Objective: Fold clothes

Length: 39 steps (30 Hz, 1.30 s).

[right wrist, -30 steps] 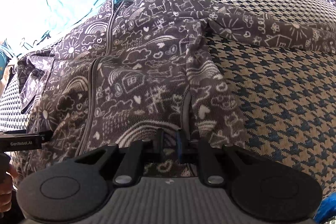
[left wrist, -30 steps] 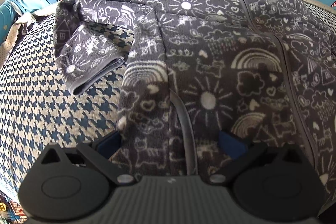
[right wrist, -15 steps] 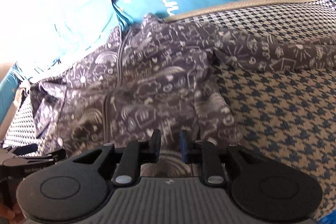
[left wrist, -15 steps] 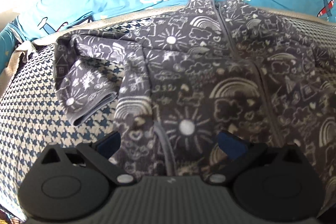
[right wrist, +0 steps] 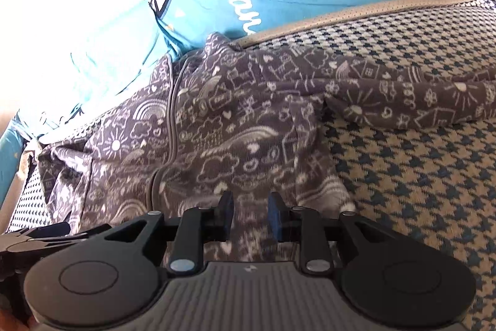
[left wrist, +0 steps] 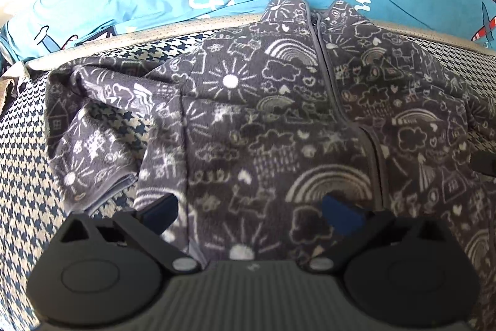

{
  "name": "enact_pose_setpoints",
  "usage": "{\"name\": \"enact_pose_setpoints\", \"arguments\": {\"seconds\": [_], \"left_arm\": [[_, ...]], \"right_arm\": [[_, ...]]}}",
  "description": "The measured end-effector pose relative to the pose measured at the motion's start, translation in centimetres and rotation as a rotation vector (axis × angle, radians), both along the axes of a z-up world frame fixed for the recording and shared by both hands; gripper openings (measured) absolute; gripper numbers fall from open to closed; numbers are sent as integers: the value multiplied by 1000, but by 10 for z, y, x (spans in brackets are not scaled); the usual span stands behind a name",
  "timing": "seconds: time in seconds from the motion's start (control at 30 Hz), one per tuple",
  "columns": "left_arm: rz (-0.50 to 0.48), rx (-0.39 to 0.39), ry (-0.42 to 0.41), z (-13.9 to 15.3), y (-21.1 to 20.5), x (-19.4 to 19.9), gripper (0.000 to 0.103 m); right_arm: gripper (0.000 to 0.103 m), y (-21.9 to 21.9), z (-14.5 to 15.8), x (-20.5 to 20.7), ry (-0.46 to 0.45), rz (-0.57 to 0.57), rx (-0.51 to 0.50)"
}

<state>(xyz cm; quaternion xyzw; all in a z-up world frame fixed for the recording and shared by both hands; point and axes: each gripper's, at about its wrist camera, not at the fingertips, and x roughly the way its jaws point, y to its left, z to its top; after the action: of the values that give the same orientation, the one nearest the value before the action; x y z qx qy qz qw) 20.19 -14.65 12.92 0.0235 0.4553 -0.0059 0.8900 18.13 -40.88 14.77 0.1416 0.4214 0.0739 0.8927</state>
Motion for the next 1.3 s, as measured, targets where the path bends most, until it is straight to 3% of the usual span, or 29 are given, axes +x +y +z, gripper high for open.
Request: {"name": "enact_pose_setpoints", "arguments": {"seconds": [0.17, 0.67, 0.9, 1.3], "left_arm": [[-14, -35, 16, -1, -7, 13, 103], [-41, -4, 22, -4, -25, 47, 103], [-12, -54, 36, -4, -24, 51, 103], [8, -100, 54, -2, -25, 53, 103]], "right_arm": [[25, -1, 4, 16, -41, -17, -9], [25, -20, 12, 97, -149, -139, 89], [25, -23, 11, 135, -185, -162, 100], [25, -20, -20, 183, -154, -153, 103]]}}
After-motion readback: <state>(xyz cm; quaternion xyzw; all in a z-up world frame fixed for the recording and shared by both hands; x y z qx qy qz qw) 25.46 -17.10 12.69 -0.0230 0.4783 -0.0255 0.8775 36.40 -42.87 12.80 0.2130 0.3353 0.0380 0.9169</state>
